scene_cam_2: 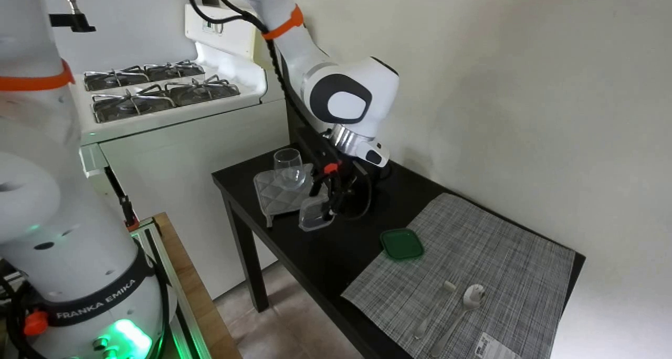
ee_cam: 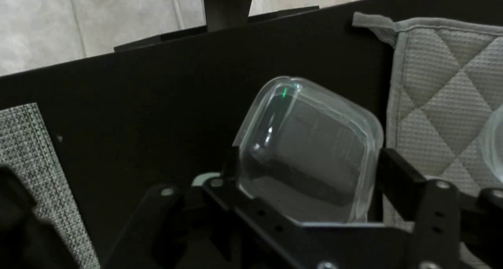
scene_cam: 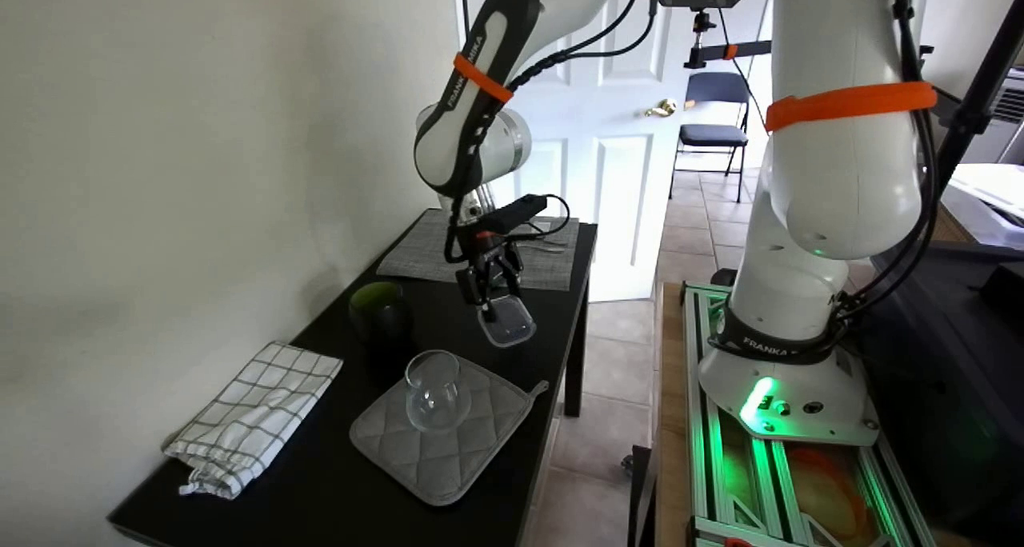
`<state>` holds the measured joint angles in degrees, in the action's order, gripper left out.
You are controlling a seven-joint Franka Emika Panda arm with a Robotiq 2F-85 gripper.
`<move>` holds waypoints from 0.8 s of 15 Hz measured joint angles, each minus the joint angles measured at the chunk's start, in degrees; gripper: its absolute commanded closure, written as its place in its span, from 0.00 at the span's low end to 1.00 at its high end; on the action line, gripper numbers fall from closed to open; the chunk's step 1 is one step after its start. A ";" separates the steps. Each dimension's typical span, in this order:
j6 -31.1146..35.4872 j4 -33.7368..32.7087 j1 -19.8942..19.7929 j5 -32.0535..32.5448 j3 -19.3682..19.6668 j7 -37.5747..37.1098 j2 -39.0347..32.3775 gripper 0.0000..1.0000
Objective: Turn the small lunchbox over
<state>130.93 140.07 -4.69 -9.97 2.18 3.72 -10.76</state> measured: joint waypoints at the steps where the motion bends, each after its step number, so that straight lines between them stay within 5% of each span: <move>1: 3.25 3.04 0.60 0.86 -0.15 -0.04 2.54 0.39; 7: 26.07 17.99 2.48 11.45 -0.60 -3.92 12.62 0.39; 12: 43.20 18.15 -0.43 31.10 -0.07 -15.53 11.71 0.39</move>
<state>174.12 158.23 -5.12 21.13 2.11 -11.80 0.95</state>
